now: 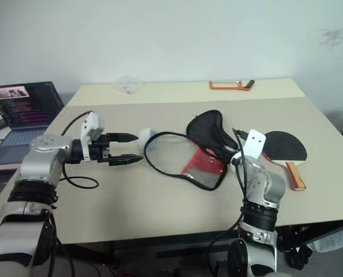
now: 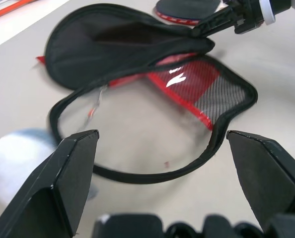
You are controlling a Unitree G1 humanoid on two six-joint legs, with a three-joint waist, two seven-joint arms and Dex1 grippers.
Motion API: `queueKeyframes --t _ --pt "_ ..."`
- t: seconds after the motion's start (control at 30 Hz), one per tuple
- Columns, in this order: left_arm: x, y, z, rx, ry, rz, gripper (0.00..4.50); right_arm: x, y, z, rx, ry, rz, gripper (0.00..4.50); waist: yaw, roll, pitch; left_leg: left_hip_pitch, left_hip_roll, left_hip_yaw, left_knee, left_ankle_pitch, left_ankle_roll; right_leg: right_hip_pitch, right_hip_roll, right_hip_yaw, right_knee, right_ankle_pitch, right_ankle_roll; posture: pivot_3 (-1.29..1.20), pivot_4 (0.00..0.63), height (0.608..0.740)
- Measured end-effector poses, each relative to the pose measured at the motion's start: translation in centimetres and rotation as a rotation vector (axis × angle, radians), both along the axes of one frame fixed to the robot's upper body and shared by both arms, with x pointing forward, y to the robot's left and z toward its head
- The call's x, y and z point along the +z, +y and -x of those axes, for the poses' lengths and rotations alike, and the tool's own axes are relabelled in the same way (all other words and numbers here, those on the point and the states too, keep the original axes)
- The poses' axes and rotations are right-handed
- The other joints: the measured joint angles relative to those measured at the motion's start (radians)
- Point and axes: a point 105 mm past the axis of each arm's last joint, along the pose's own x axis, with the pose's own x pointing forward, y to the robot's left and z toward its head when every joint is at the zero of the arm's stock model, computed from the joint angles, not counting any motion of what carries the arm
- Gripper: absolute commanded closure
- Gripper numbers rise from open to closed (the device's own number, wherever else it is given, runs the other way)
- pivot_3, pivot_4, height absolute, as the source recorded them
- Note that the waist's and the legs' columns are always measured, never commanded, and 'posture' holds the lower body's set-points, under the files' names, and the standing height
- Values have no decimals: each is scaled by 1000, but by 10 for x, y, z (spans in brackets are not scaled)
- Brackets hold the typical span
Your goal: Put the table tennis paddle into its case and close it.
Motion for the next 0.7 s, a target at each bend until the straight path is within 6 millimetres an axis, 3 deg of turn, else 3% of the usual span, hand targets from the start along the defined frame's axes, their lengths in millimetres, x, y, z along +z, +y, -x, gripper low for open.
queueKeyframes --t 0.1,0.27,0.43,0.53,0.7 --pt "2 -1 0 -4 -12 -2 0 2 4 0 17 -9 -11 3737 -3 0 0 1 0 1 0 0 0 0 0 0 0 0 0 0 150 740" --pt "2 -1 0 -3 -12 -2 0 6 8 0 37 -31 -36 2026 -3 0 0 1 0 1 0 -1 1 0 0 1 0 0 0 0 150 740" --pt "3 -1 0 -4 -9 -1 0 13 32 10 194 -109 15 188 -3 0 0 1 1 2 0 -2 4 0 1 0 0 0 0 0 150 740" --pt "4 -3 2 -6 -5 2 0 18 44 19 365 -187 113 35 -2 0 0 1 0 3 0 -2 4 0 1 0 -1 0 1 0 150 740" --pt "-5 9 15 34 49 28 0 27 47 44 633 -327 267 35 -5 0 0 2 2 4 0 -3 5 0 2 0 -2 0 2 0 150 740"
